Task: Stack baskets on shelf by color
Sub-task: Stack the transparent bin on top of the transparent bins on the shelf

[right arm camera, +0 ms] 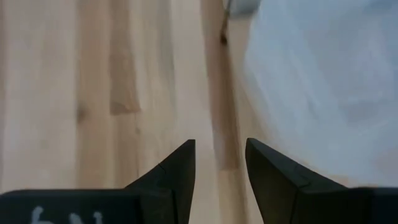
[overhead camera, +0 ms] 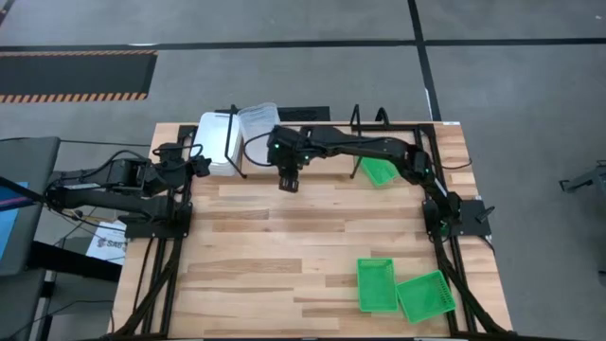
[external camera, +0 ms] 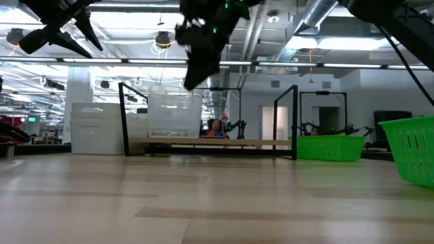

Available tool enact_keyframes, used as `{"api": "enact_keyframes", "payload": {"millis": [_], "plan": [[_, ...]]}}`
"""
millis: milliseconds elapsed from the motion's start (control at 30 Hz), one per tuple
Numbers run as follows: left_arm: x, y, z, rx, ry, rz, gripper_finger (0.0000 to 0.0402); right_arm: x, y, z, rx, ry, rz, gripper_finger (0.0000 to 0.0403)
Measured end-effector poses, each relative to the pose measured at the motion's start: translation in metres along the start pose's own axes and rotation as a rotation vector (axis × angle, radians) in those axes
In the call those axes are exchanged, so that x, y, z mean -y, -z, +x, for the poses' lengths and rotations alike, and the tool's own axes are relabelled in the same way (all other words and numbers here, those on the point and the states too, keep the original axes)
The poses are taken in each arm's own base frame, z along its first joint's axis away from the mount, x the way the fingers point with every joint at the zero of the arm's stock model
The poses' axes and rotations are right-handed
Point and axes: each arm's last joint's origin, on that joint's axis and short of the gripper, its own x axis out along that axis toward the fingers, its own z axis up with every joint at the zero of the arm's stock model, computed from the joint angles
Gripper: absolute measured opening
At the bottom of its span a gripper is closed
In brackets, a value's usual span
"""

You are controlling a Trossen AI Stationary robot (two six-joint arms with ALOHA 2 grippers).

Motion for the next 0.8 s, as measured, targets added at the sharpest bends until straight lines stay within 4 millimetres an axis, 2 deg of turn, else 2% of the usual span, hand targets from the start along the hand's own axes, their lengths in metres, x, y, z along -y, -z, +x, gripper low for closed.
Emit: {"api": "enact_keyframes", "payload": {"millis": [167, 267, 433, 633, 800], "plan": [[-0.001, 0.0, 0.0, -0.001, -0.005, 0.004, 0.0128, -0.008, -0.023, -0.032, 0.13, 0.022, -0.159, 0.0163], [-0.001, 0.0, 0.0, -0.001, -0.005, 0.005, 0.0128, -0.003, -0.031, -0.037, 0.213, 0.055, -0.213, 0.0164], [-0.001, 0.0, 0.0, -0.002, -0.01, 0.009, 0.0128, 0.017, -0.024, -0.021, 0.152, 0.076, -0.254, 0.019], [-0.001, 0.0, 0.0, -0.008, -0.011, 0.017, 0.0128, 0.021, -0.015, 0.008, 0.079, 0.059, -0.338, 0.0248], [-0.001, 0.001, 0.0, -0.015, -0.008, 0.016, 0.0129, 0.027, -0.009, 0.027, 0.003, 0.122, -0.35, 0.0262]]}}
